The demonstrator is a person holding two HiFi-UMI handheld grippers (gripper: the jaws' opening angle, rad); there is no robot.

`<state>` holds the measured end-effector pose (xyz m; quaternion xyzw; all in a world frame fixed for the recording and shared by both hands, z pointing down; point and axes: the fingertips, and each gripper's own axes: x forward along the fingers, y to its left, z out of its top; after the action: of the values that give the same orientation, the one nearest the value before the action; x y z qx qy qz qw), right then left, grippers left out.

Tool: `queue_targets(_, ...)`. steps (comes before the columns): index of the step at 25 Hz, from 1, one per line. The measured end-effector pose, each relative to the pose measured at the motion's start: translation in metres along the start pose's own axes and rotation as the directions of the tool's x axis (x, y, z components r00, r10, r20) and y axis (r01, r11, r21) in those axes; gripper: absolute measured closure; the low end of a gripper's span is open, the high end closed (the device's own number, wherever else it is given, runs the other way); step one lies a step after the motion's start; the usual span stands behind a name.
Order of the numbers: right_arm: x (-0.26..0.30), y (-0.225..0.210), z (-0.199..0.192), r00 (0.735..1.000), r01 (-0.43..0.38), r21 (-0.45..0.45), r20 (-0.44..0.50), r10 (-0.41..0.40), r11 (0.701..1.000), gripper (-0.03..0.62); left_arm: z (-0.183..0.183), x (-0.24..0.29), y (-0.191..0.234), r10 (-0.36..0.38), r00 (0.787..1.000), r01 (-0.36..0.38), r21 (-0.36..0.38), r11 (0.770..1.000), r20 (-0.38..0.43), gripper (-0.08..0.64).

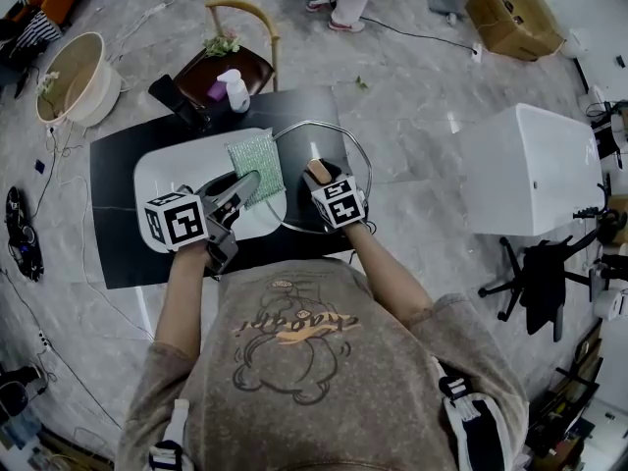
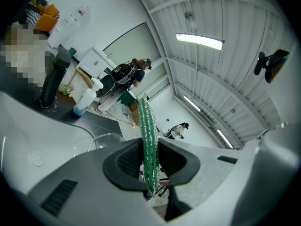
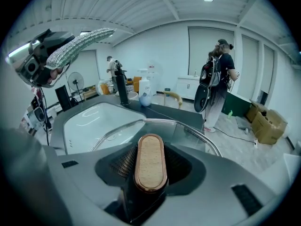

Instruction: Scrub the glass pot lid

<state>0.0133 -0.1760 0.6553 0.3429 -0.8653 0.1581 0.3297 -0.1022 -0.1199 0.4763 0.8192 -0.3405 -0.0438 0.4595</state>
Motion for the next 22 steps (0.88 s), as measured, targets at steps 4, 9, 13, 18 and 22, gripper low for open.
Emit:
queue_targets(4, -0.008, 0.001, 0.014, 0.999, -0.006, -0.012, 0.031, 0.007, 1.0, 0.403, 0.0, 0.002, -0.001, -0.001, 1.0, 0.001, 0.007, 1.0, 0.0, 0.476)
queue_targets(9, -0.036, 0.0, 0.048, 0.991, -0.009, 0.004, 0.135, 0.009, 1.0, 0.403, 0.004, 0.008, -0.006, -0.003, 1.0, 0.004, 0.034, 0.999, -0.006, 0.476)
queue_targets(13, -0.074, -0.007, 0.073, 0.972, -0.001, 0.057, 0.234, -0.012, 0.998, 0.403, 0.004, 0.014, -0.01, -0.016, 1.0, 0.016, 0.043, 0.999, -0.011, 0.476)
queue_targets(18, -0.122, -0.019, 0.086, 0.947, 0.006, 0.139, 0.316, -0.05, 0.99, 0.403, 0.002, 0.018, -0.015, -0.029, 0.999, 0.03, 0.048, 0.998, -0.017, 0.476)
queue_targets(22, -0.153, -0.023, 0.079, 0.934, 0.026, 0.194, 0.345, -0.093, 0.981, 0.403, -0.001, 0.017, -0.012, -0.031, 0.999, 0.032, 0.04, 0.999, -0.024, 0.476)
